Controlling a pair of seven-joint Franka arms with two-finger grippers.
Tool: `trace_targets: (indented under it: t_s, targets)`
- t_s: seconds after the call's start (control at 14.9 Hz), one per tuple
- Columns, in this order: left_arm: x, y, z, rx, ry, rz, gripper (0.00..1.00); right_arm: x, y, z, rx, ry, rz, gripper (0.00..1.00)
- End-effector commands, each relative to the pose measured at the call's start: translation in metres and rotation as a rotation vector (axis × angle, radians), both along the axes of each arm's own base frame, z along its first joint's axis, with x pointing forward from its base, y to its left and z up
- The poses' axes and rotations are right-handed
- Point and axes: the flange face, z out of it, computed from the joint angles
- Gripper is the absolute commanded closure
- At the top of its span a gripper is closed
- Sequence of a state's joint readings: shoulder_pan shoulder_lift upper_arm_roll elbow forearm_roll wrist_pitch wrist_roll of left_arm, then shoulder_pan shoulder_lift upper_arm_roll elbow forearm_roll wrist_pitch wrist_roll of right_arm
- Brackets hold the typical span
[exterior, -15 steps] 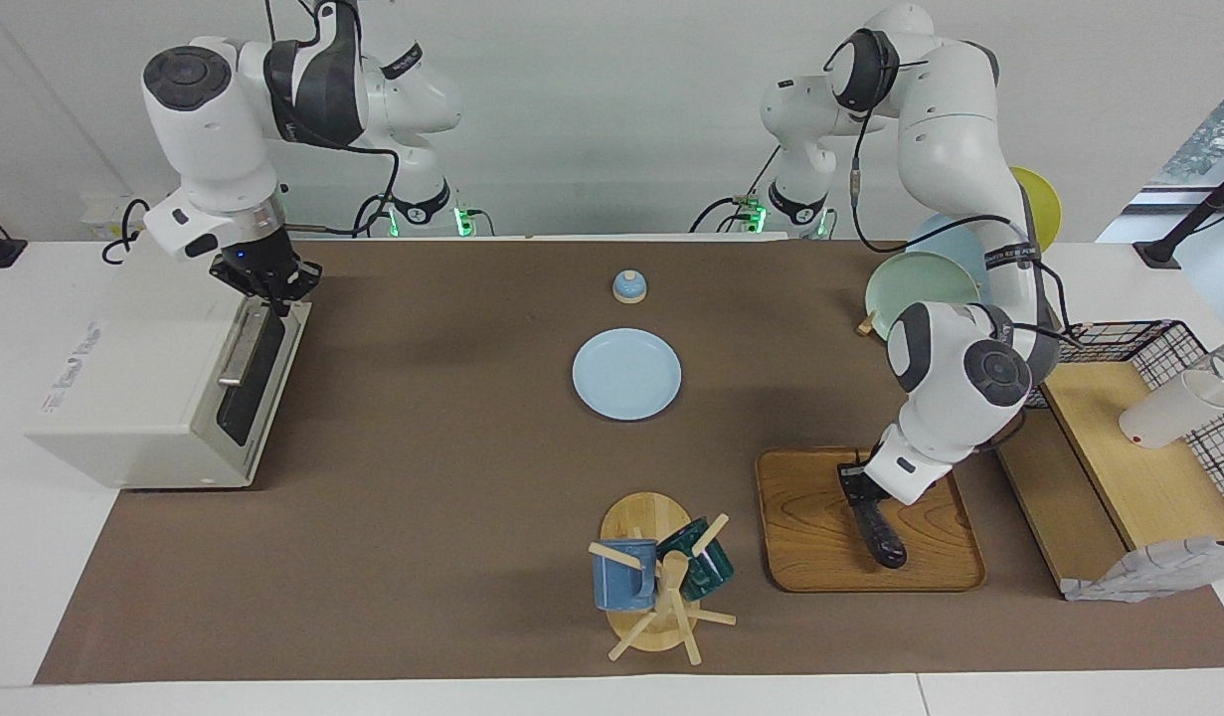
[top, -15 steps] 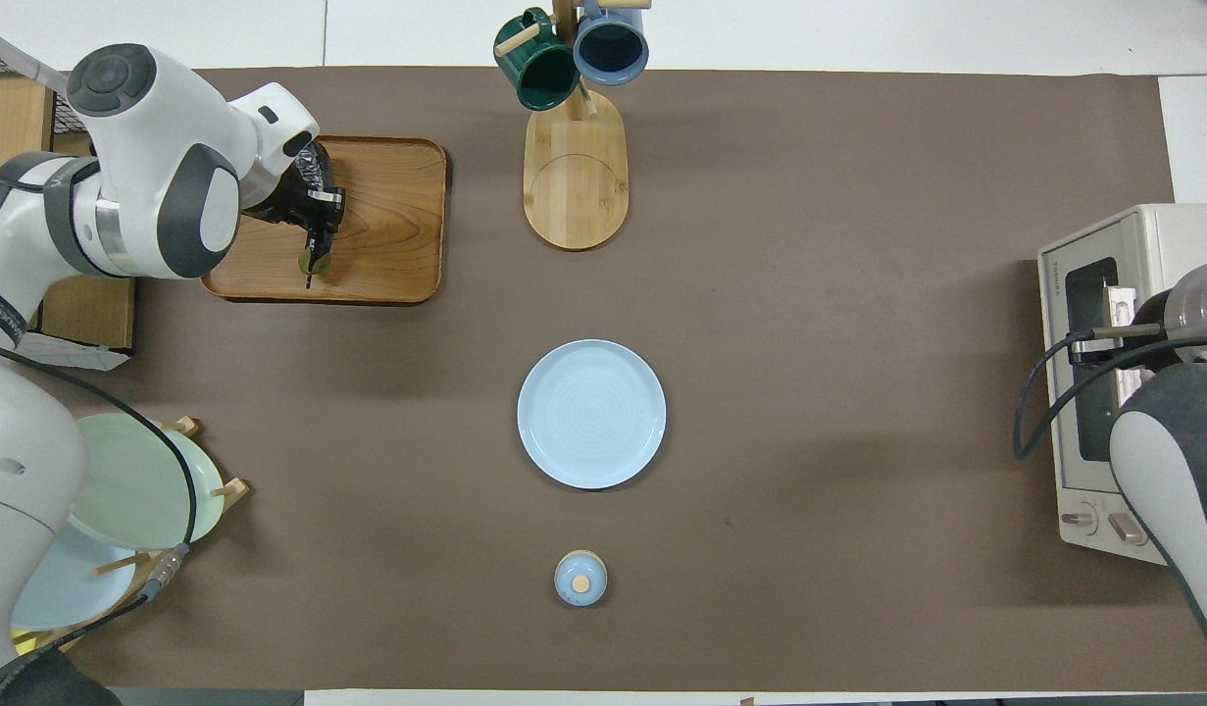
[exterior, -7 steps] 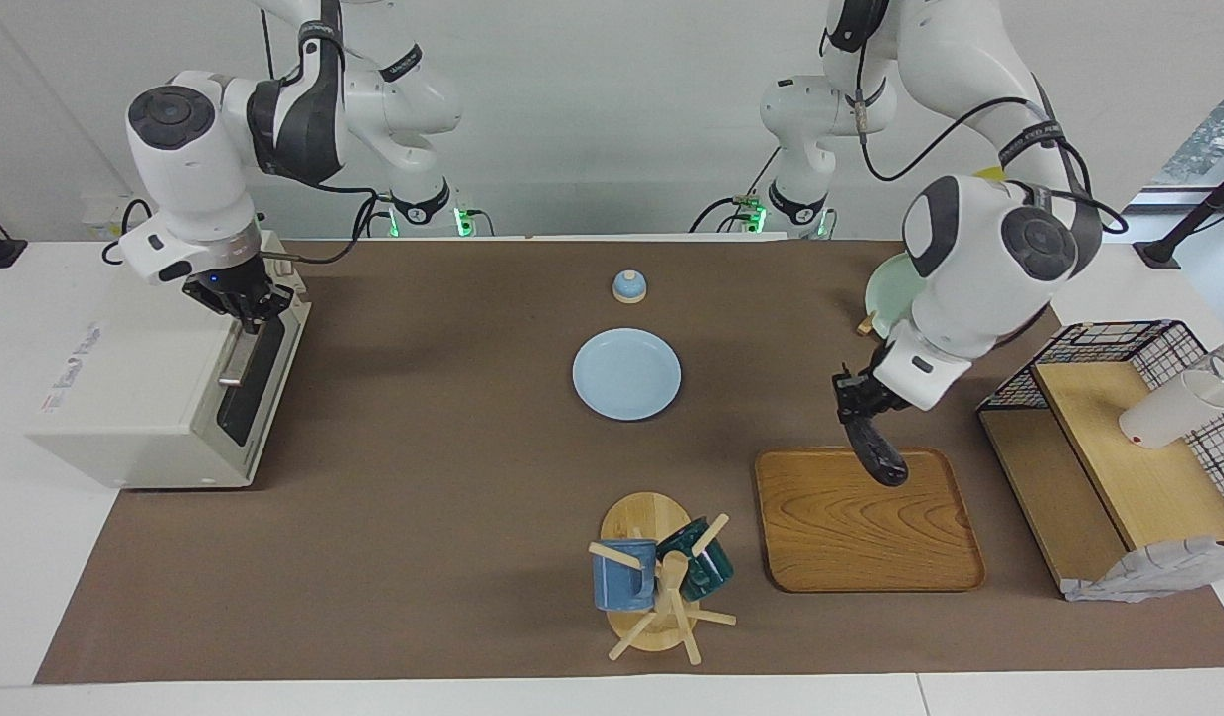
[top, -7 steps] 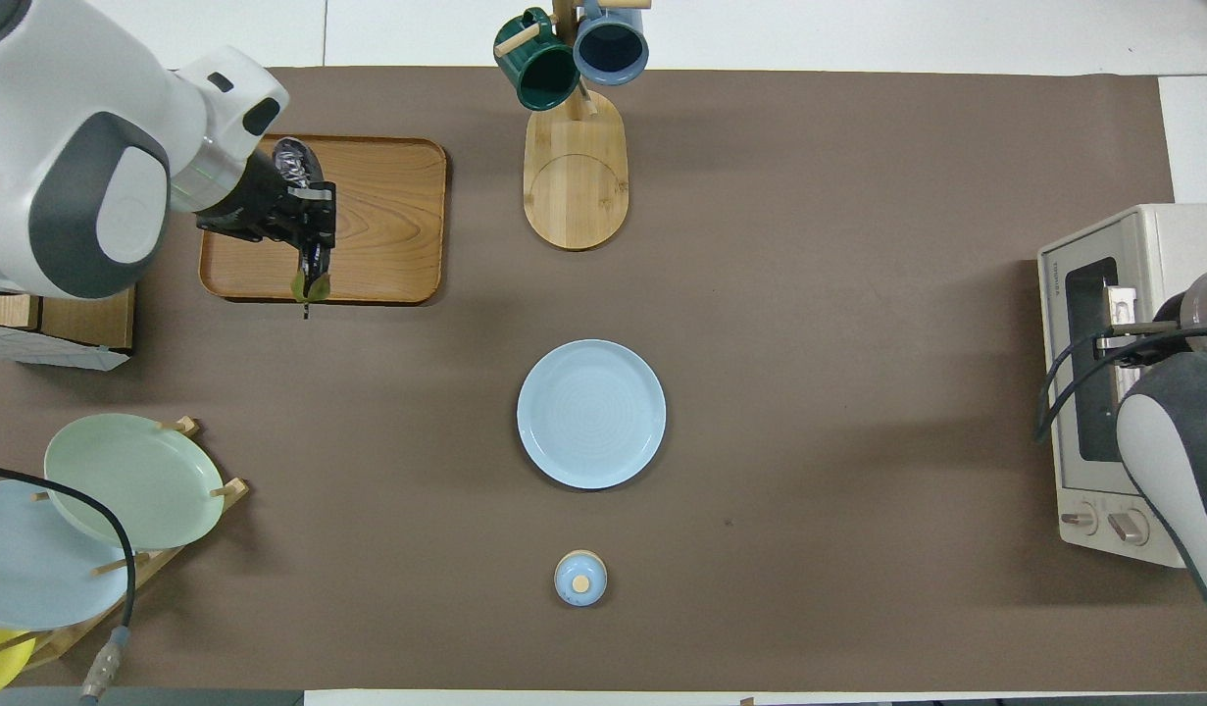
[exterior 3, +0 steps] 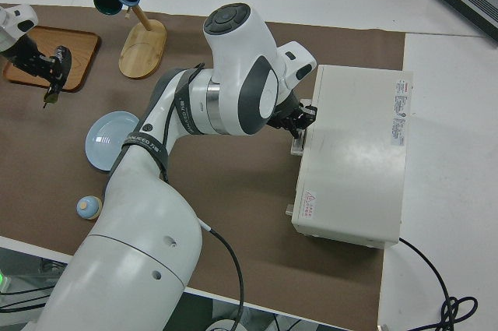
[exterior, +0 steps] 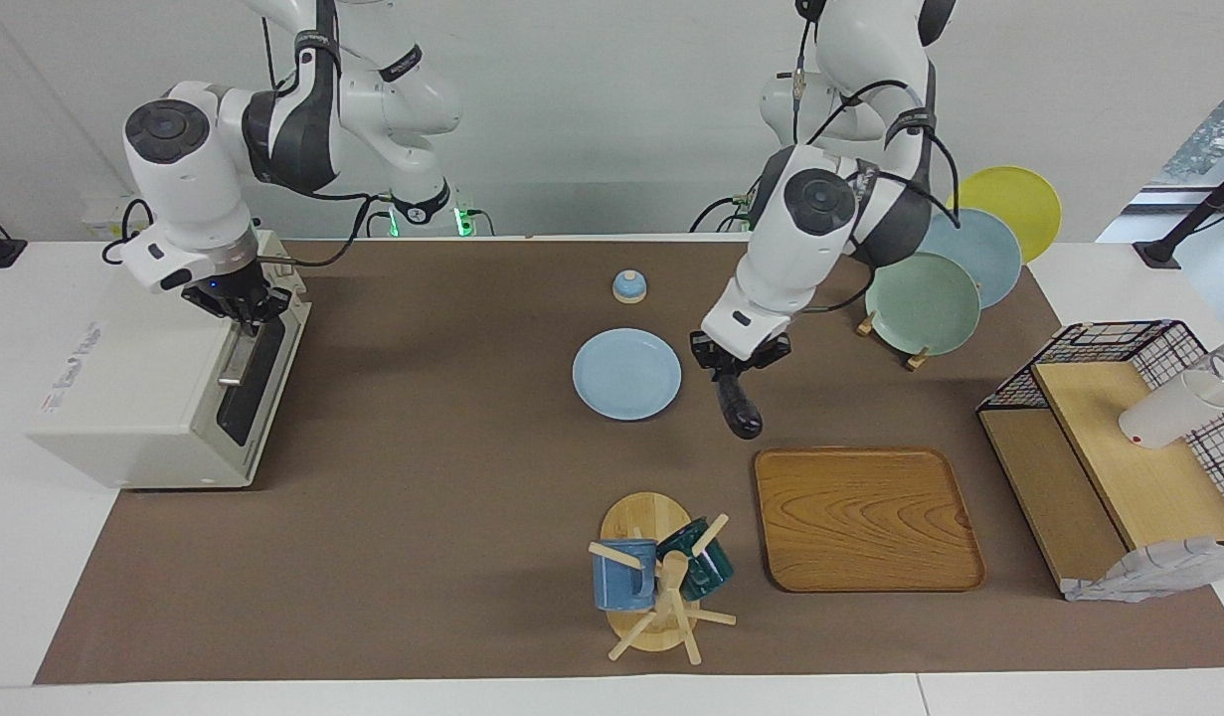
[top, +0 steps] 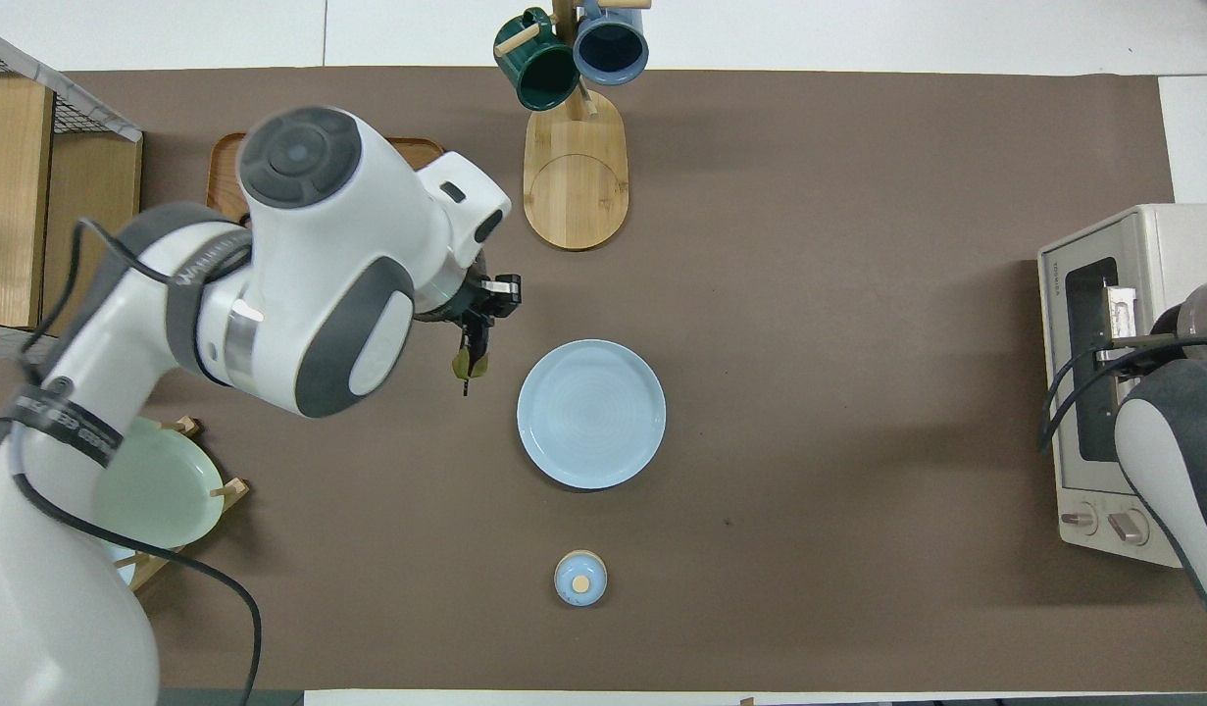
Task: Put eggplant into oven
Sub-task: 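Carry the eggplant onto the blue plate while the right gripper lowers the door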
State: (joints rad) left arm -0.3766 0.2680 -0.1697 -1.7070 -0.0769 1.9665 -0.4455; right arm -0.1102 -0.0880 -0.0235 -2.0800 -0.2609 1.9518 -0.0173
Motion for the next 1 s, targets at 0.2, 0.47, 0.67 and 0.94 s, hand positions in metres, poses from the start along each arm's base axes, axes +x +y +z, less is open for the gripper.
trace_targets:
  t_s: [0.2, 0.47, 0.67, 0.94]
  targets:
    - [-0.060, -0.042, -0.065, -0.034, -0.056, 0.016, 1.00, -0.004, 0.032, -0.038, 0.101, 0.022, 0.019, 1.00]
    - [-0.081, -0.058, -0.087, -0.030, -0.049, 0.032, 1.00, 0.004, 0.083, -0.062, 0.128, -0.012, 0.046, 1.00]
    - [-0.086, -0.062, -0.089, -0.027, -0.044, 0.035, 1.00, 0.012, 0.085, -0.090, 0.135, -0.017, 0.045, 1.00]
    - [-0.093, -0.066, -0.093, -0.022, -0.039, 0.015, 1.00, 0.006, 0.104, -0.116, 0.167, -0.077, 0.069, 1.00]
